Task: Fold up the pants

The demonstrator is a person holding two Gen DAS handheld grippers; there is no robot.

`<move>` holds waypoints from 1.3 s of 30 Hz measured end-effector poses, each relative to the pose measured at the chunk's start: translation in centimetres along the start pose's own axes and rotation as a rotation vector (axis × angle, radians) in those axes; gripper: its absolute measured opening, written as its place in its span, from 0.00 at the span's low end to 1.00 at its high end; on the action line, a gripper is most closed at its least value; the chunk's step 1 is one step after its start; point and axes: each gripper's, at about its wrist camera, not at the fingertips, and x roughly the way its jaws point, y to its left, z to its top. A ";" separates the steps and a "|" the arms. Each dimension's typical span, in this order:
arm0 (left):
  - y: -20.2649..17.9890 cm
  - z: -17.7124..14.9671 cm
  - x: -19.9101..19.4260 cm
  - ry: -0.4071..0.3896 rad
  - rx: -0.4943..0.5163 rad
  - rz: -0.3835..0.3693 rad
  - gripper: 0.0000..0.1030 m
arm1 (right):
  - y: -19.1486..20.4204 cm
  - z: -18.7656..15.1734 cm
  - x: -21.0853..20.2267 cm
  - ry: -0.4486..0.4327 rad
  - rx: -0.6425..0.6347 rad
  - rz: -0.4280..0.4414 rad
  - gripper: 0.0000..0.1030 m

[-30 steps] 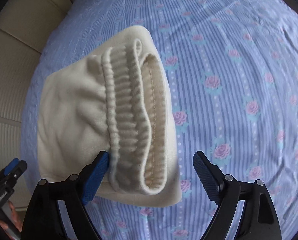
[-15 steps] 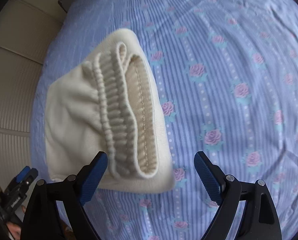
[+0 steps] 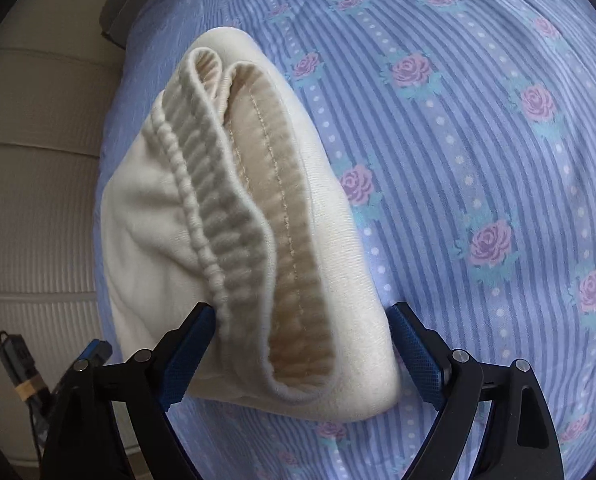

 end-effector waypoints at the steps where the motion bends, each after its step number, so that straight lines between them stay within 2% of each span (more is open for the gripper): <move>1: 0.1 0.1 0.3 -0.003 -0.006 -0.017 0.86 | -0.2 -0.3 0.3 -0.005 -0.003 -0.005 0.82; 3: 0.9 0.6 1.5 -0.001 -0.036 -0.046 0.86 | 0.2 -0.5 0.8 -0.013 0.009 -0.024 0.76; 6: 2.4 1.3 3.4 0.005 -0.078 -0.089 0.86 | 1.3 -0.7 1.1 -0.039 0.001 -0.080 0.71; 8: 3.4 2.0 4.6 0.023 -0.102 -0.133 0.86 | 2.0 -1.0 1.4 -0.054 -0.014 -0.120 0.71; 12: 3.5 2.9 7.8 0.111 -0.072 -0.313 0.83 | 2.9 -0.5 2.0 -0.062 -0.041 -0.152 0.71; 18: 2.6 5.0 9.8 0.136 -0.043 -0.442 0.77 | 3.7 0.3 2.8 -0.056 -0.072 -0.143 0.73; 20: 2.2 5.6 10.5 0.158 -0.070 -0.446 0.76 | 3.3 0.8 2.5 -0.055 -0.077 -0.132 0.73; 22: 2.0 6.0 10.6 0.177 -0.098 -0.444 0.69 | 3.3 1.3 2.7 -0.054 -0.066 -0.125 0.73; 23: 1.9 6.2 10.3 0.181 -0.119 -0.441 0.61 | 3.2 1.5 2.7 -0.051 -0.060 -0.129 0.72; 24: 2.1 6.3 9.9 0.182 -0.138 -0.436 0.49 | 3.3 1.5 2.4 -0.046 -0.059 -0.139 0.63; 25: 2.3 6.4 9.2 0.180 -0.163 -0.433 0.42 | 2.8 1.5 1.6 -0.038 -0.065 -0.142 0.60; 26: 2.6 6.3 8.6 0.180 -0.189 -0.449 0.29 | 3.7 1.4 1.1 -0.039 -0.077 -0.162 0.55; 29: 2.2 5.9 6.2 0.162 -0.216 -0.478 0.28 | 5.8 0.9 -0.2 -0.058 -0.139 -0.213 0.44; 32: 0.7 5.5 3.4 0.138 -0.194 -0.487 0.28 | 6.5 0.3 -2.8 -0.083 -0.128 -0.142 0.37; 35: -1.0 4.9 -0.3 0.109 -0.151 -0.473 0.28 | 7.7 -0.6 -5.7 -0.093 -0.147 -0.063 0.35; 39: -2.0 3.2 -4.2 0.115 -0.119 -0.415 0.28 | 9.5 -3.1 -8.6 -0.077 -0.231 -0.033 0.35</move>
